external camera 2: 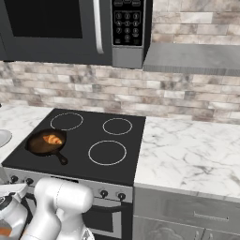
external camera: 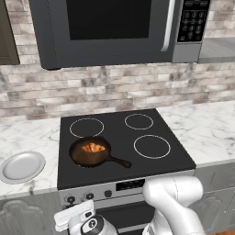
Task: Pick the croissant and place it on the pan. Then turn on the stove to warm the croissant.
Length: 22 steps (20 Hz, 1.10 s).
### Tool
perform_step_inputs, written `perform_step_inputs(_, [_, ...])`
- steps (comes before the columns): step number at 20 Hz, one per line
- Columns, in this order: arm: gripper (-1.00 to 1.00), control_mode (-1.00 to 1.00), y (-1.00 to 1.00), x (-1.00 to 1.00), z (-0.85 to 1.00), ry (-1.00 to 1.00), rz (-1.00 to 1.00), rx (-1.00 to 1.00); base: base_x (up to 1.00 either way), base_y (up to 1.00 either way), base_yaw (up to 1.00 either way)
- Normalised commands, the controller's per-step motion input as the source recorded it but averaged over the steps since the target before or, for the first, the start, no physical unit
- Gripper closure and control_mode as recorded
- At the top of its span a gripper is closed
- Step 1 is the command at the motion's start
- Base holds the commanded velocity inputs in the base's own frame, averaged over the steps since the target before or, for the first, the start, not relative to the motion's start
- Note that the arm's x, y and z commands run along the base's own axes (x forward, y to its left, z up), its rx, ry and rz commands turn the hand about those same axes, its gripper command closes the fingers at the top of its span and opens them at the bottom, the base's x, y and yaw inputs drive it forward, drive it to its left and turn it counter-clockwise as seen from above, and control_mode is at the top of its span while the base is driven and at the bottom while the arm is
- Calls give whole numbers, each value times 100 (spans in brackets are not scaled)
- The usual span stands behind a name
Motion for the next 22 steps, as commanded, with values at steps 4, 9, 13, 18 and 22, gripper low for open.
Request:
perform_step_inputs(4, [-100,-100,33,1,0,1,0,-3,0,0,0])
perform_step_inputs(9, [-100,-100,9,0,0,1,0,-1,0,0,0])
perform_step_inputs(13, [100,-100,-7,0,0,0,0,0,0,0,0])
perform_step_inputs(18, [100,-100,-7,2,4,0,0,0,0,0,0])
perform_step_inputs(22, [100,-100,-1,1,21,1,0,0,0,0,0])
